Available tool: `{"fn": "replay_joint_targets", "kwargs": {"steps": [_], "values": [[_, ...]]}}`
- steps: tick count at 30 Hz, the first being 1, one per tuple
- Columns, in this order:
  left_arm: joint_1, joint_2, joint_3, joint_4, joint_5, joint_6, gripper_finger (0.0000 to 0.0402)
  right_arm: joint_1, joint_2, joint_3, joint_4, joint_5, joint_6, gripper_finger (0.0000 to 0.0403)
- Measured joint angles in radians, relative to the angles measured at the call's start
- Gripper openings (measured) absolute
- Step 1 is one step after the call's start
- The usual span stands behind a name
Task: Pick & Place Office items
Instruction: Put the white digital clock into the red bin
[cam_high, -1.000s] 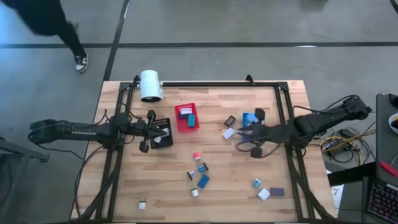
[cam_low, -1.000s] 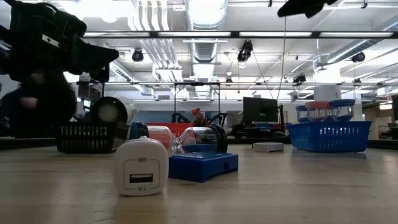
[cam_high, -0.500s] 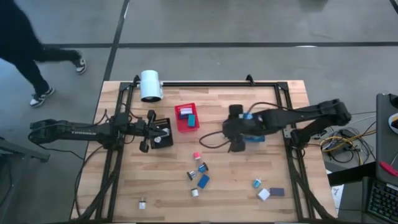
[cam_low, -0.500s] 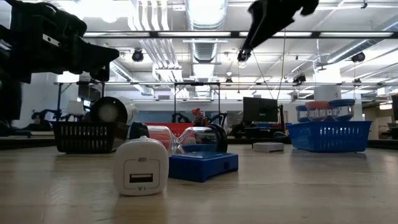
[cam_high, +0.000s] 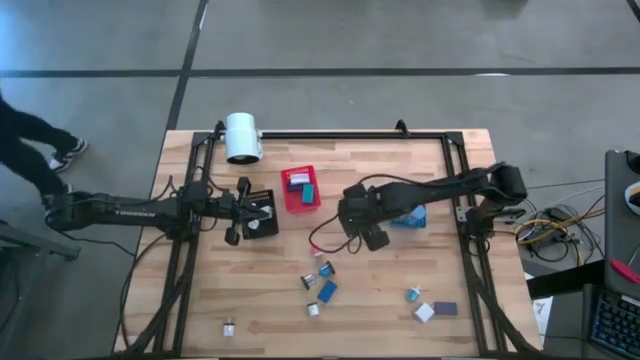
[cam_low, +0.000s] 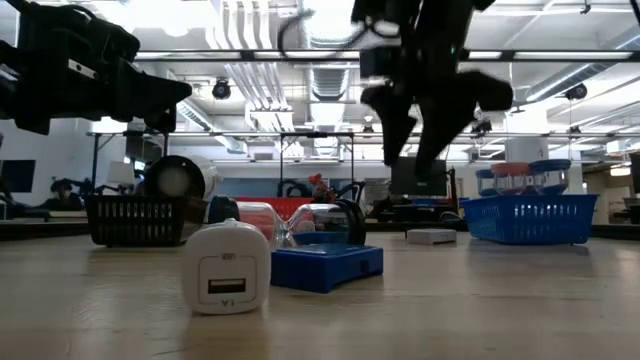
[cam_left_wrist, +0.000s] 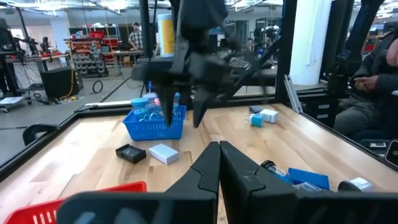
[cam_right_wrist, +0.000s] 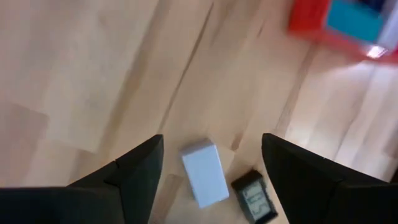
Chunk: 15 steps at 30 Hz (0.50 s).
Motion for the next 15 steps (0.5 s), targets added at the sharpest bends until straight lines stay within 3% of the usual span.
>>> {"fn": "replay_joint_targets", "kwargs": {"steps": [6,15], "values": [[0.000,0.000,0.000,-0.003,0.000,0.000,0.0014,-0.065,0.064,0.000,-0.047,-0.072,-0.061,0.0281],[0.000,0.000,0.000,-0.004,0.001,0.005,0.0014,-0.096,0.140,0.000,-0.063,-0.082,-0.172,0.0272]]}}
